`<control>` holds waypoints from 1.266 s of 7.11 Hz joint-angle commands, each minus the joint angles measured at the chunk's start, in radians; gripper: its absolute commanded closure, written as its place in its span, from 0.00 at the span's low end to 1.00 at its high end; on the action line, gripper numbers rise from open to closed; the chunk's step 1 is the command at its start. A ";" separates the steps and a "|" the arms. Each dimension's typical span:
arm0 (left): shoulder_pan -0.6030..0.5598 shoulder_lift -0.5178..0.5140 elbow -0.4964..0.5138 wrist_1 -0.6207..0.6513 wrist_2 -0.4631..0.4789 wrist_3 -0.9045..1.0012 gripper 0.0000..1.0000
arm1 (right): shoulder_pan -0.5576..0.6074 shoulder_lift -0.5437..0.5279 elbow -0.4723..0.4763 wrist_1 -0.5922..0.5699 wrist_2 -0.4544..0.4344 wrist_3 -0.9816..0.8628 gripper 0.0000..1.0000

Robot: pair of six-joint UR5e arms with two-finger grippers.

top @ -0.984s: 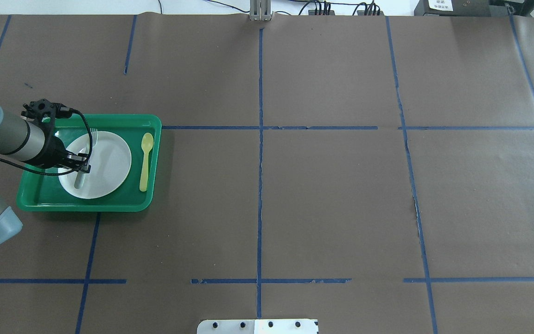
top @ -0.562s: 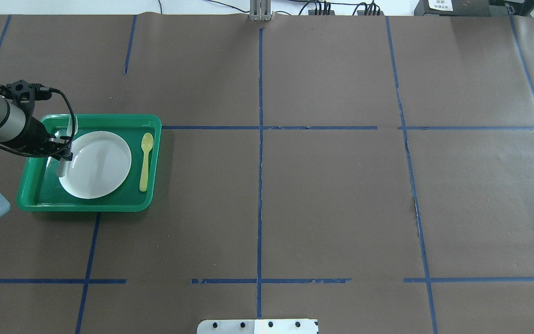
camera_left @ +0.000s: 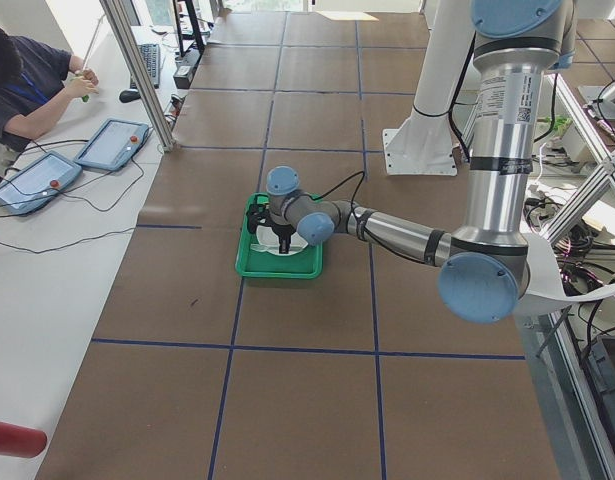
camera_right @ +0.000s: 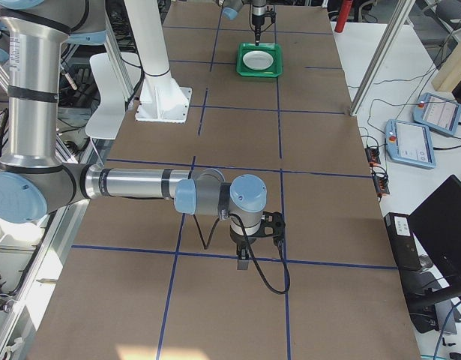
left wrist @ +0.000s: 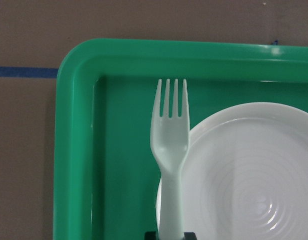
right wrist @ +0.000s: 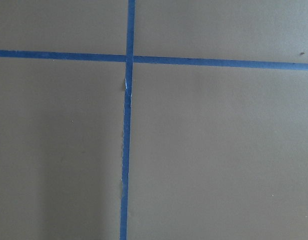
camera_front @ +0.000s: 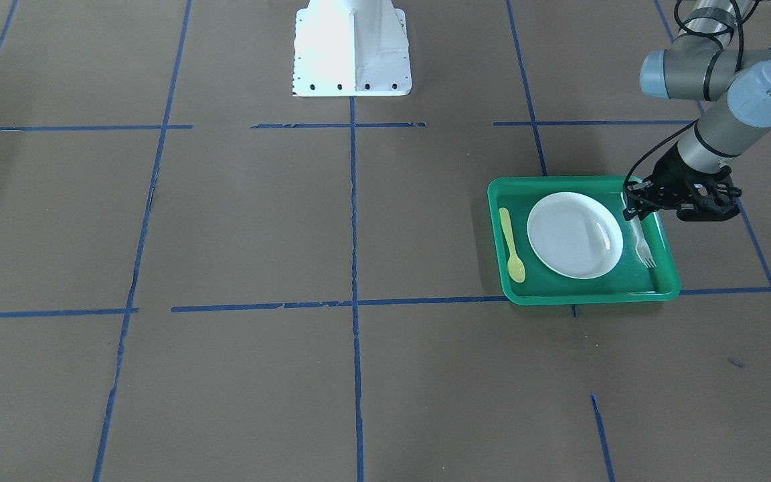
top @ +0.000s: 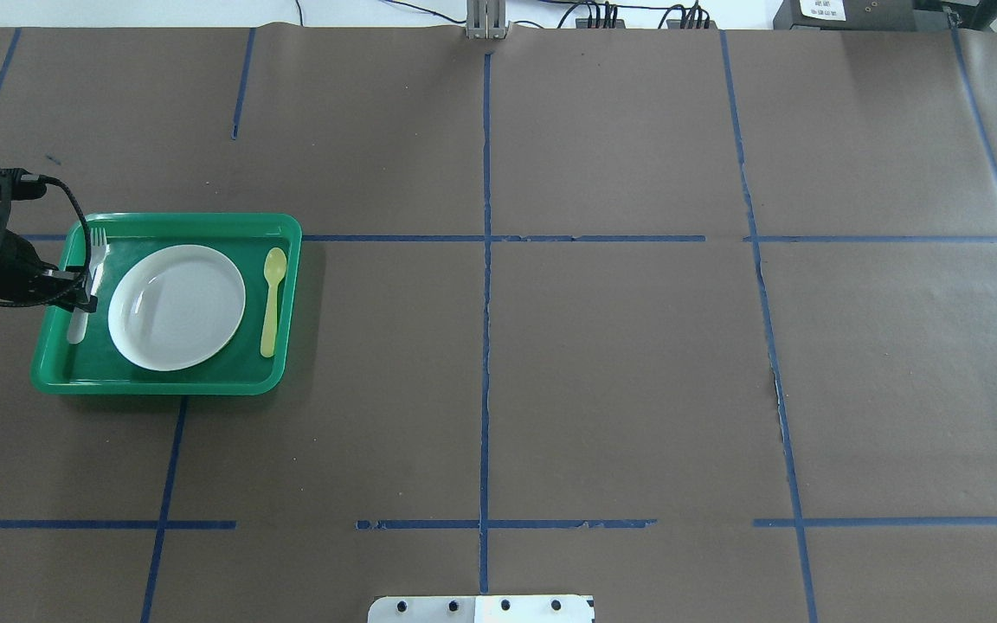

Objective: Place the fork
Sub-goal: 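Lift the fork and carry it off the plate toward the tray edge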

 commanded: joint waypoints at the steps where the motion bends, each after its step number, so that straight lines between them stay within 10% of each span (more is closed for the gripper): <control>1: 0.007 0.005 0.044 -0.040 0.002 -0.010 1.00 | 0.000 0.000 0.000 0.000 0.000 0.000 0.00; 4: 0.010 0.002 0.067 -0.039 0.000 -0.013 1.00 | 0.000 0.000 0.000 0.000 0.000 0.000 0.00; 5: 0.010 0.000 0.073 -0.040 0.002 -0.011 0.39 | 0.000 0.000 0.000 0.000 0.000 0.000 0.00; 6: 0.010 0.000 0.072 -0.040 0.002 -0.013 0.05 | 0.000 0.000 0.000 0.000 0.000 0.000 0.00; 9: 0.003 0.000 0.049 -0.037 -0.001 -0.010 0.01 | 0.000 0.000 0.000 0.000 0.000 0.000 0.00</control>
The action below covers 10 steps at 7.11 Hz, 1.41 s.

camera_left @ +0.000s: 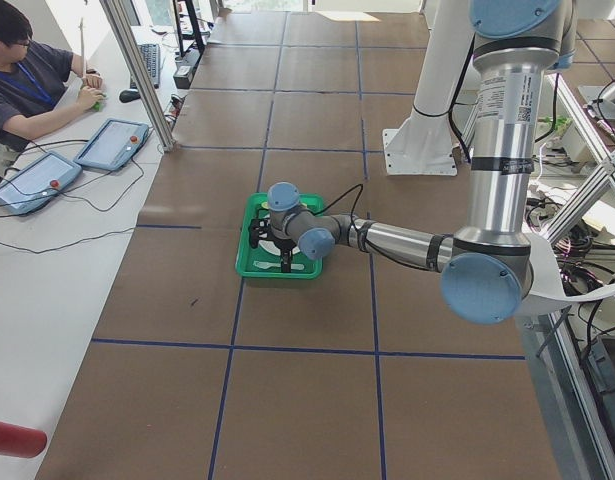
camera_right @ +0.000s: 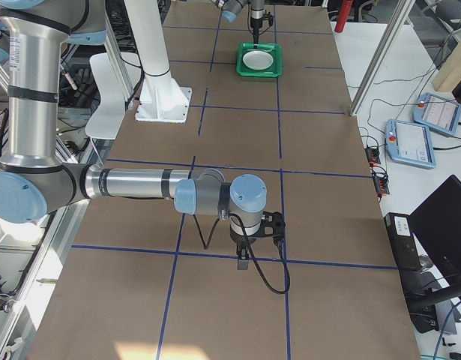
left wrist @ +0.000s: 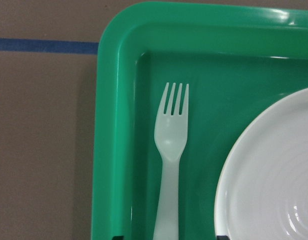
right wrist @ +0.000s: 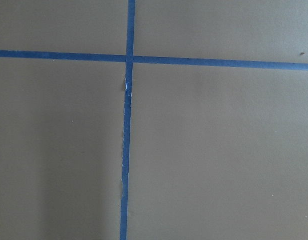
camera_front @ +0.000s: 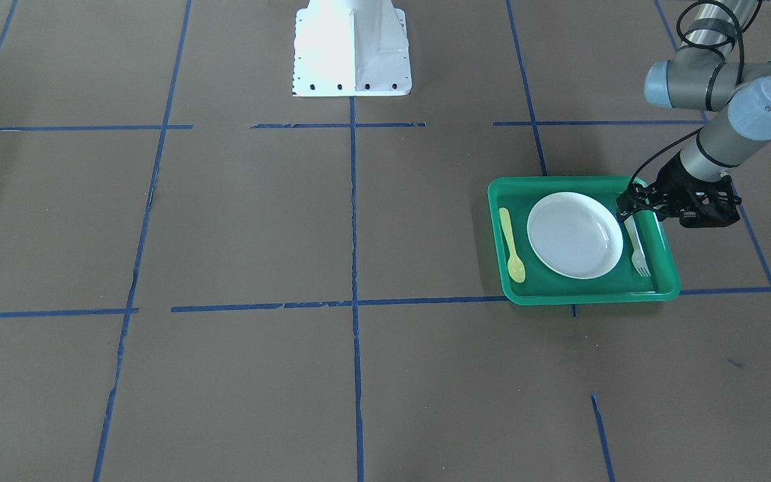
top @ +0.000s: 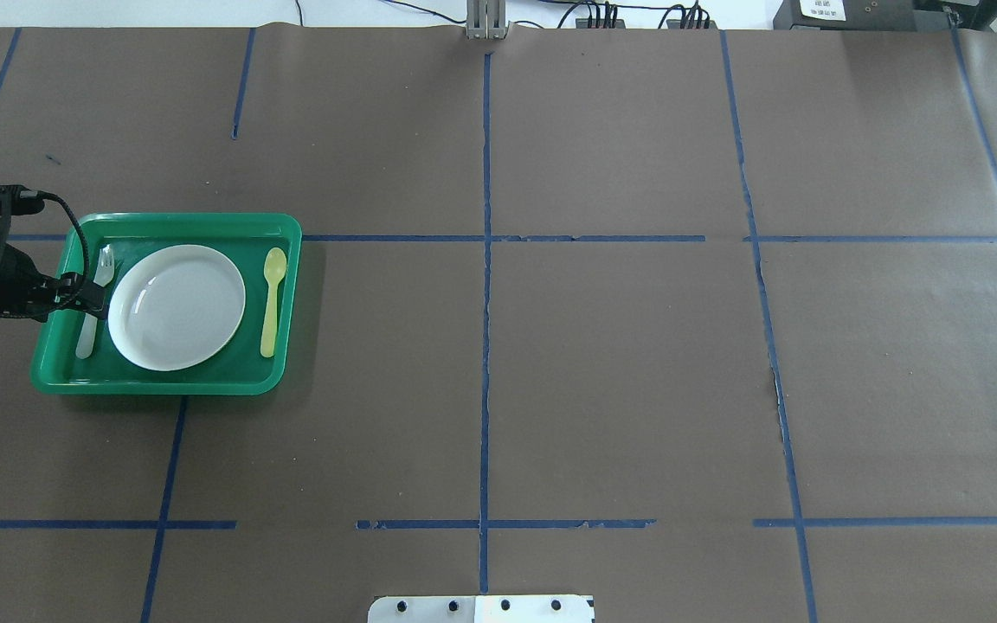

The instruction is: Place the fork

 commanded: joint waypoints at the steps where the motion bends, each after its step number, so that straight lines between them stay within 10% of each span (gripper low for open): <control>1: -0.014 0.005 -0.029 0.007 -0.002 0.001 0.01 | 0.000 0.000 0.000 0.000 0.000 0.000 0.00; 5: -0.300 0.144 -0.131 0.033 -0.056 0.219 0.00 | 0.000 0.000 0.000 0.000 0.000 0.000 0.00; 10: -0.700 0.157 -0.128 0.548 -0.078 0.996 0.00 | 0.000 0.000 0.000 0.000 0.000 0.000 0.00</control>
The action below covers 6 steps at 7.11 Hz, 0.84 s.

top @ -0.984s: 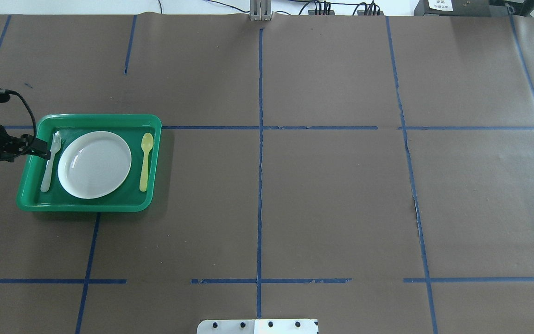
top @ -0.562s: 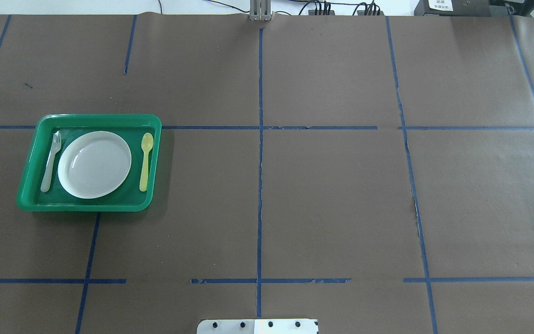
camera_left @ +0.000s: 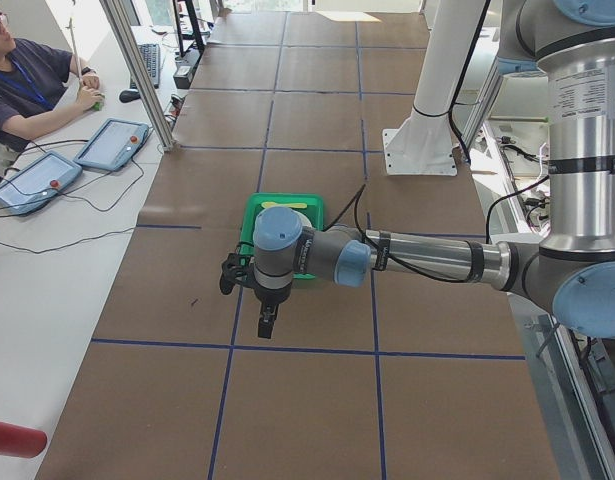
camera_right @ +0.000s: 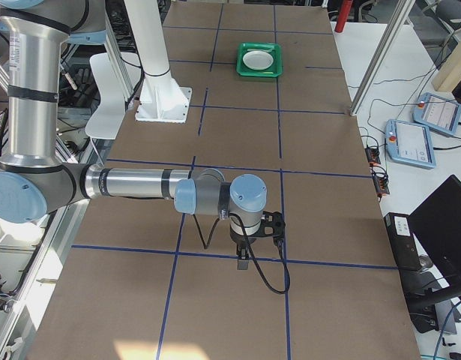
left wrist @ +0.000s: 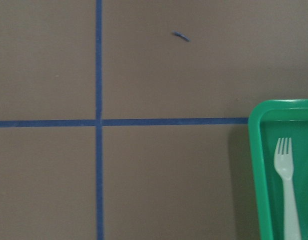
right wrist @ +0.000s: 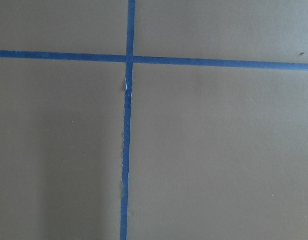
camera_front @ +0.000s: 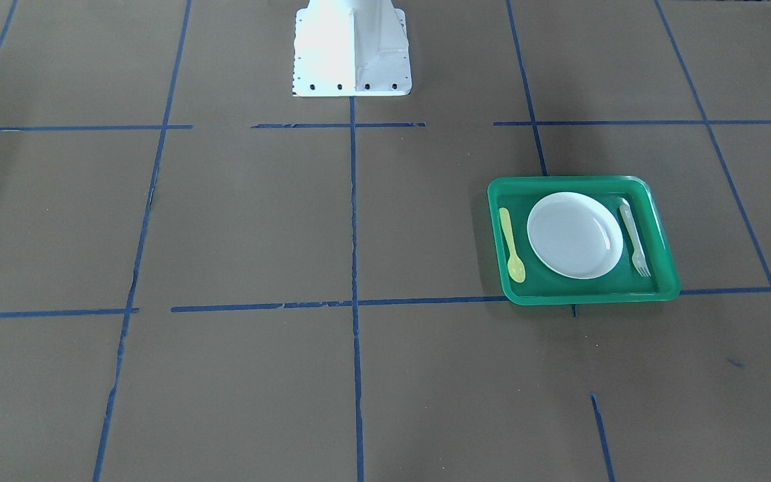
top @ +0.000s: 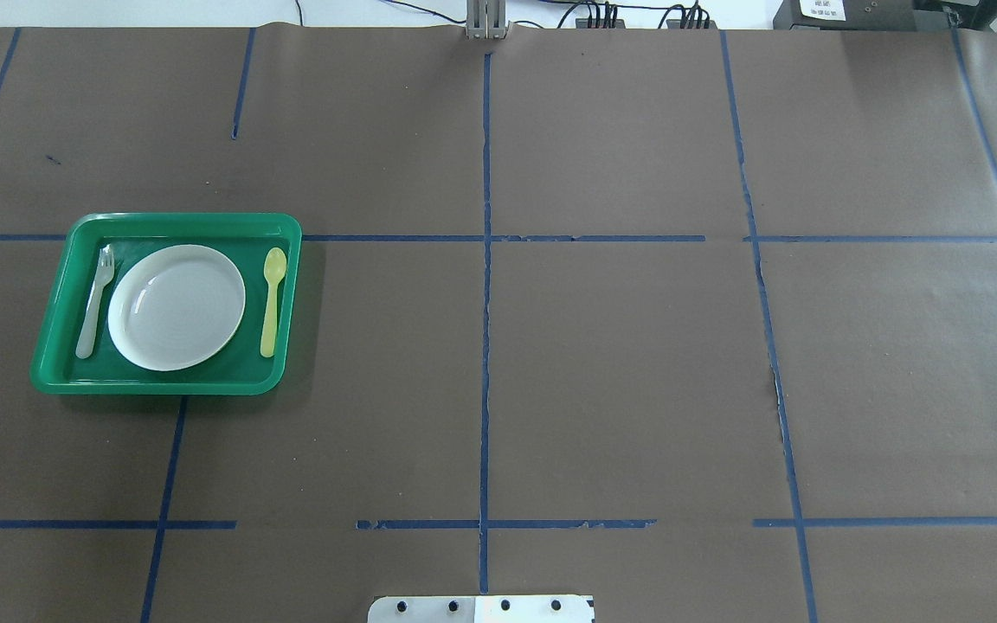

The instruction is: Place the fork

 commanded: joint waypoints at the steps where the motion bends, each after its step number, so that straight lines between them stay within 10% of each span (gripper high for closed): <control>1: -0.076 0.011 -0.002 0.090 -0.007 0.121 0.00 | 0.000 0.000 0.000 0.000 0.000 0.000 0.00; 6: -0.075 -0.003 -0.005 0.085 -0.007 0.122 0.00 | 0.000 0.000 0.000 0.000 0.000 0.000 0.00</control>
